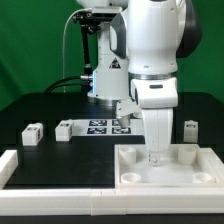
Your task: Assemble one leg
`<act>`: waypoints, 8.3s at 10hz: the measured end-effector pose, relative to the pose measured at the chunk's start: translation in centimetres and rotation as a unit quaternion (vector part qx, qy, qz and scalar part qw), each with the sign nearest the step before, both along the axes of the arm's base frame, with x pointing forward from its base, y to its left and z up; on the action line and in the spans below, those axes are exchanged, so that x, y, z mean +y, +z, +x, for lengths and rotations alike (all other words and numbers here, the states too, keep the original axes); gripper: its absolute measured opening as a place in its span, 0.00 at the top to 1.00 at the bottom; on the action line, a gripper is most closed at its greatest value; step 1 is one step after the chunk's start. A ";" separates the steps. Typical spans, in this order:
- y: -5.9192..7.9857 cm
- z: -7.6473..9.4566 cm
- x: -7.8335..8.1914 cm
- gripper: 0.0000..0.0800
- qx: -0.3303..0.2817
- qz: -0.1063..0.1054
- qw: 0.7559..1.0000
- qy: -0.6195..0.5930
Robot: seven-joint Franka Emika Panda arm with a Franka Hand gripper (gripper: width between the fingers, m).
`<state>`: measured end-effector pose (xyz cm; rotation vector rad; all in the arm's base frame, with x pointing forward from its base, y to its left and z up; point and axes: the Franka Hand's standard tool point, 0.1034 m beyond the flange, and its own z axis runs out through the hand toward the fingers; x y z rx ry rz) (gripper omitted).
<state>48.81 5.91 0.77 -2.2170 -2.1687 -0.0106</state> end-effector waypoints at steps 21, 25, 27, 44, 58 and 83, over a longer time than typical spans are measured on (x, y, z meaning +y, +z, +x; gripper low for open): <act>3.1 -8.1 8.7 0.19 0.046 -0.007 0.724 -0.688; 3.2 -8.3 9.5 0.19 0.058 -0.018 0.726 -0.685; 3.2 -9.5 9.0 0.19 0.106 -0.082 0.728 -0.673; 0.0 -11.3 10.4 0.64 0.285 -0.290 0.672 -0.618; 6.1 -5.6 9.4 0.64 0.278 -0.244 0.707 -0.603; 9.1 12.4 5.8 0.64 -0.143 0.177 0.766 -0.602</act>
Offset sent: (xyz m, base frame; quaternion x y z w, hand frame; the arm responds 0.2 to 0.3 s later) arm -0.0320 0.0036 0.0441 0.0004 -0.0522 0.1188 0.9915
